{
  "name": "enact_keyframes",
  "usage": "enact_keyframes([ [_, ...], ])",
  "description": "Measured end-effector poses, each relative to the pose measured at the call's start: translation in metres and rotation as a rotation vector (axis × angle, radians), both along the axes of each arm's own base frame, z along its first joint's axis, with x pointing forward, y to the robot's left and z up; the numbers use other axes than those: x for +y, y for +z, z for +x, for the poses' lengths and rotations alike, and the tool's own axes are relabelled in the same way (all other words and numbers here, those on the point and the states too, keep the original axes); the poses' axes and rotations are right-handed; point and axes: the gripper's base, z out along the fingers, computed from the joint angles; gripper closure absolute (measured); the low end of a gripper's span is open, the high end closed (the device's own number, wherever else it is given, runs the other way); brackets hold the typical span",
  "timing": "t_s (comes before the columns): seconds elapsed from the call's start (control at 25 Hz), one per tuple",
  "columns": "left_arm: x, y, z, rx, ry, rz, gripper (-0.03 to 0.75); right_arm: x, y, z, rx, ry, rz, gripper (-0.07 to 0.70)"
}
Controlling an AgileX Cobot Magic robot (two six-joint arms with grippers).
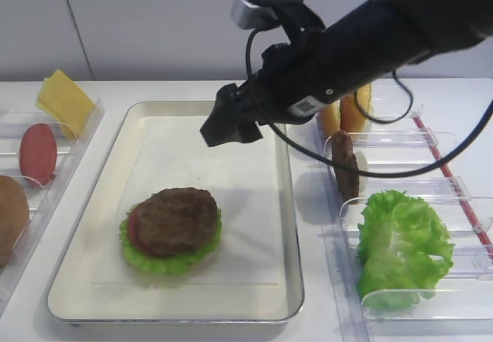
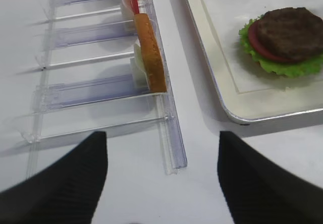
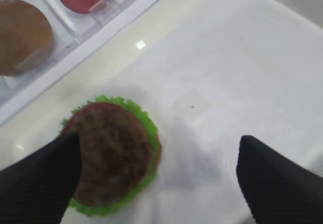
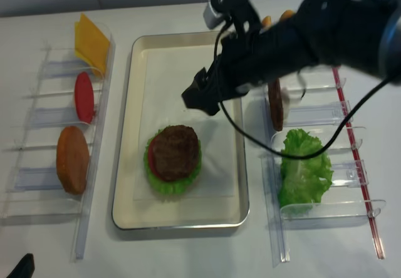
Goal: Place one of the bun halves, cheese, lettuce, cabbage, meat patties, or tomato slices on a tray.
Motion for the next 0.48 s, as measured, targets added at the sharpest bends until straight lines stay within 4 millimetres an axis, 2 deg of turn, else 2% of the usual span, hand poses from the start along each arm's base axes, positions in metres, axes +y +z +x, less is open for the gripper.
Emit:
enact_keyframes([
  [0.12,0.000,0.000,0.000,0.000,0.000,0.000,0.244,-0.012,0.015,0.004,-0.008,-0.001,-0.208,0.002],
  [0.28,0.000,0.000,0.000,0.000,0.000,0.000,0.244,-0.033,0.033,0.010,0.005,-0.115,-0.446,0.011],
  [0.4,0.000,0.000,0.000,0.000,0.000,0.000,0.244,-0.047,0.046,0.007,-0.027,-0.215,-0.523,0.013],
  [0.48,0.000,0.000,0.000,0.000,0.000,0.000,0.244,-0.057,0.057,0.004,-0.035,-0.273,-0.510,0.013],
])
